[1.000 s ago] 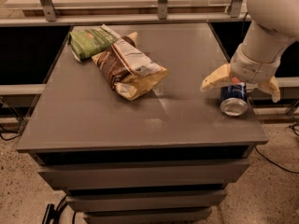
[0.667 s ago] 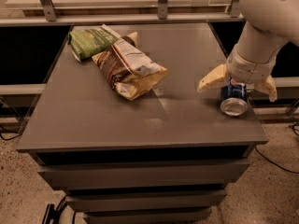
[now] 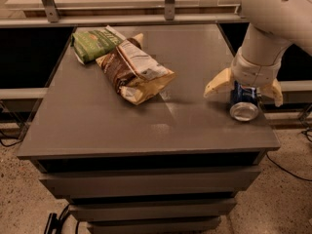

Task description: Place pepsi can upright

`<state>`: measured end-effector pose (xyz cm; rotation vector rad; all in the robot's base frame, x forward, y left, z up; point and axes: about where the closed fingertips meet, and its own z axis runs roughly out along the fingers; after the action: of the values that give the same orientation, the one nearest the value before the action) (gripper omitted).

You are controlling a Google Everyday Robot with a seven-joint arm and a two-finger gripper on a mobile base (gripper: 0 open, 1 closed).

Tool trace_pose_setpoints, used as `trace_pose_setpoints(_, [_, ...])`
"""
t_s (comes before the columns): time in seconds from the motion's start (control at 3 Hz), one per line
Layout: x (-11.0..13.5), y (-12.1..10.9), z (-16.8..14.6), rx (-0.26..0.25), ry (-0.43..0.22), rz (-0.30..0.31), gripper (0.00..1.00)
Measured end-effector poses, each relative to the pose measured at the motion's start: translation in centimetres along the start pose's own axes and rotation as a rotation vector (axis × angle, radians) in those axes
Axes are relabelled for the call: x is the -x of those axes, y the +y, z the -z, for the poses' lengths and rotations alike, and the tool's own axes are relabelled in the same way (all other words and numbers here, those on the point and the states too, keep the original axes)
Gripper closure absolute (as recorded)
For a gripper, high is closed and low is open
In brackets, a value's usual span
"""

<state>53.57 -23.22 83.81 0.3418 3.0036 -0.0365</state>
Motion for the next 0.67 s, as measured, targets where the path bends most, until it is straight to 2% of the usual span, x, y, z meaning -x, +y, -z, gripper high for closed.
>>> trace_pose_setpoints(0.33, [0.14, 0.34, -0.10, -0.002, 0.011, 0.003, 0.23])
trace_pose_setpoints(0.67, [0.12, 0.58, 0.32, 0.003, 0.011, 0.011, 0.24])
